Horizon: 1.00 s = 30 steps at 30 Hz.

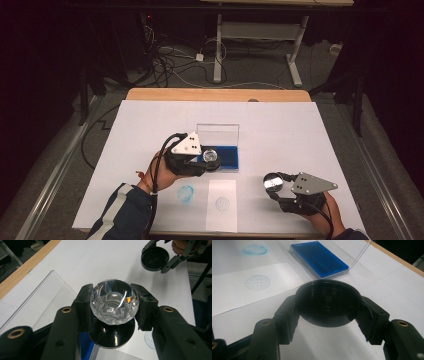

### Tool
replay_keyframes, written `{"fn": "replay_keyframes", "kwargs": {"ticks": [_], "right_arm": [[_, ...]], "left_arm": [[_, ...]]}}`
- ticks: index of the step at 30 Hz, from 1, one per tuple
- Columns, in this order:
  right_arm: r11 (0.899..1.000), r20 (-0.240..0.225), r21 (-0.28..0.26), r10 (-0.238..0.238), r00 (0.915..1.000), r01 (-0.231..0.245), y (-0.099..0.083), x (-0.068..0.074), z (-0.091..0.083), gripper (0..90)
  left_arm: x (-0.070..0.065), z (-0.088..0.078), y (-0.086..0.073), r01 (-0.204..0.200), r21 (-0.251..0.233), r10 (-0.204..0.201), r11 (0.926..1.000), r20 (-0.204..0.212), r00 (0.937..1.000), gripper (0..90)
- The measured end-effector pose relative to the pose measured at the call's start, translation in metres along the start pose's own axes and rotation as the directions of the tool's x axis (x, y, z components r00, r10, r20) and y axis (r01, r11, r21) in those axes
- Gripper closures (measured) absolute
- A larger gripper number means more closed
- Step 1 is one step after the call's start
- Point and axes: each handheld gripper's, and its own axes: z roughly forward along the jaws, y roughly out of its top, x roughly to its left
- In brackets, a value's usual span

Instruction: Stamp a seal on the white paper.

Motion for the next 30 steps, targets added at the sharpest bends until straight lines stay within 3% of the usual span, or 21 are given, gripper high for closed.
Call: {"fn": "replay_keyframes", "kwargs": {"ticks": [19, 30], "right_arm": [[1.000, -0.002, 0.006, -0.004, 1.0000, 0.004, 0.000, 0.001, 0.001, 38.7], [1.000, 0.000, 0.015, -0.001, 1.0000, 0.001, 0.000, 0.001, 0.001, 38.8]], "left_arm": [[-0.026, 0.012, -0.005, -0.029, 0.031, 0.027, 0.9991, 0.062, 0.9977, 54.0], [-0.042, 0.024, -0.011, -0.057, 0.042, 0.051, 0.9975, 0.122, 0.9912, 54.0]]}}
